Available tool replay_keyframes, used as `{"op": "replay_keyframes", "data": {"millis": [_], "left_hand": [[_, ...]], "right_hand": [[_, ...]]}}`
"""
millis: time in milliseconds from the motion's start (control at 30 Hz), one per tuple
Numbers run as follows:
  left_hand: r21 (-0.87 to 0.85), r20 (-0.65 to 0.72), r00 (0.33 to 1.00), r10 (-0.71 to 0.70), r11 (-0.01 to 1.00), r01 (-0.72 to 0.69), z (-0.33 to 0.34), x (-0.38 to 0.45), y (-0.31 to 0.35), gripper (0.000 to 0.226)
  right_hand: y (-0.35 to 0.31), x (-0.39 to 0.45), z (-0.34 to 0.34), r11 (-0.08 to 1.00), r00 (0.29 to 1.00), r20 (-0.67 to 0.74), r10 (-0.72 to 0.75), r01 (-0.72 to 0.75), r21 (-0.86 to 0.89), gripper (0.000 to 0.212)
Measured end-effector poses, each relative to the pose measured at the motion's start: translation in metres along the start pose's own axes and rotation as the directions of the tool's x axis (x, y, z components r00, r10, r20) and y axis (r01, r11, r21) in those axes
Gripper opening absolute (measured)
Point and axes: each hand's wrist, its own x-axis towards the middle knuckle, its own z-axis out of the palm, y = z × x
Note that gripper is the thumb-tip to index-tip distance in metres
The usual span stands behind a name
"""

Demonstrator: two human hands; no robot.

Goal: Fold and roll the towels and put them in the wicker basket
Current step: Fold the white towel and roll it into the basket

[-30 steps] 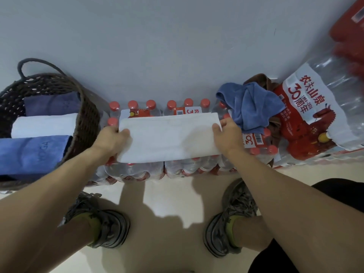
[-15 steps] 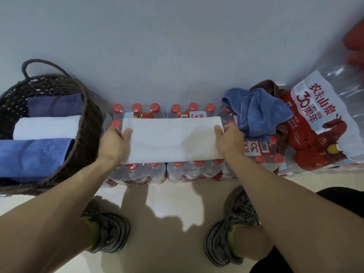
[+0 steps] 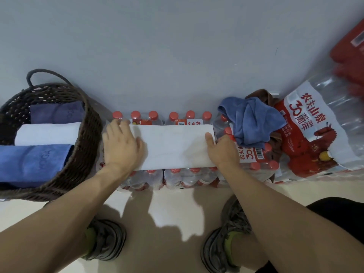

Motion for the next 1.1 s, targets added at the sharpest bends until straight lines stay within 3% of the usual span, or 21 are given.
{"op": "replay_keyframes", "data": {"millis": [100, 167, 300, 433, 567, 633, 767, 900, 967, 1100], "left_hand": [[-0.262, 0.006, 0.961, 0.277, 0.928, -0.266, 0.001, -0.009, 0.028, 0.052], [-0.378, 0.110, 0.930, 0.352, 0.880, -0.288, 0.007, -0.016, 0.044, 0.058], [-0.216, 0.324, 0.858, 0.398, 0.914, -0.343, 0.031, -0.027, 0.065, 0.064], [-0.061, 0.367, 0.841, 0.397, 0.913, -0.404, 0.045, -0.031, 0.068, 0.065], [-0.029, 0.374, 0.843, 0.387, 0.913, -0.406, 0.046, -0.033, 0.069, 0.069], [-0.028, 0.372, 0.845, 0.384, 0.915, -0.403, 0.045, -0.034, 0.070, 0.070], [-0.040, 0.386, 0.837, 0.389, 0.913, -0.406, 0.043, -0.036, 0.071, 0.071], [-0.040, 0.393, 0.830, 0.395, 0.909, -0.414, 0.042, -0.042, 0.074, 0.071], [-0.052, 0.394, 0.827, 0.401, 0.908, -0.416, 0.042, -0.044, 0.075, 0.072], [-0.128, 0.379, 0.830, 0.410, 0.911, -0.392, 0.039, -0.040, 0.074, 0.071]], "right_hand": [[-0.003, -0.006, 0.001, 0.994, 0.992, 0.096, 0.076, -0.083, 0.072, 0.071], [-0.008, -0.007, -0.002, 0.971, 0.972, 0.167, 0.163, -0.188, 0.145, 0.071], [-0.008, -0.007, -0.007, 0.980, 0.950, 0.283, 0.134, -0.169, 0.103, 0.053], [-0.004, -0.004, -0.015, 0.962, 0.935, 0.339, 0.106, -0.183, 0.204, 0.043], [-0.001, 0.003, -0.031, 0.840, 0.831, 0.520, 0.200, -0.419, 0.345, 0.027], [0.000, 0.002, -0.034, 0.823, 0.796, 0.572, 0.198, -0.452, 0.343, 0.023], [-0.002, 0.000, -0.030, 0.772, 0.823, 0.543, 0.165, -0.451, 0.449, 0.024], [0.000, 0.002, -0.024, 0.857, 0.907, 0.388, 0.160, -0.323, 0.401, 0.028], [0.001, 0.002, -0.023, 0.878, 0.918, 0.373, 0.136, -0.286, 0.384, 0.021], [-0.003, -0.001, -0.023, 0.876, 0.931, 0.360, 0.061, -0.223, 0.428, 0.033]]}}
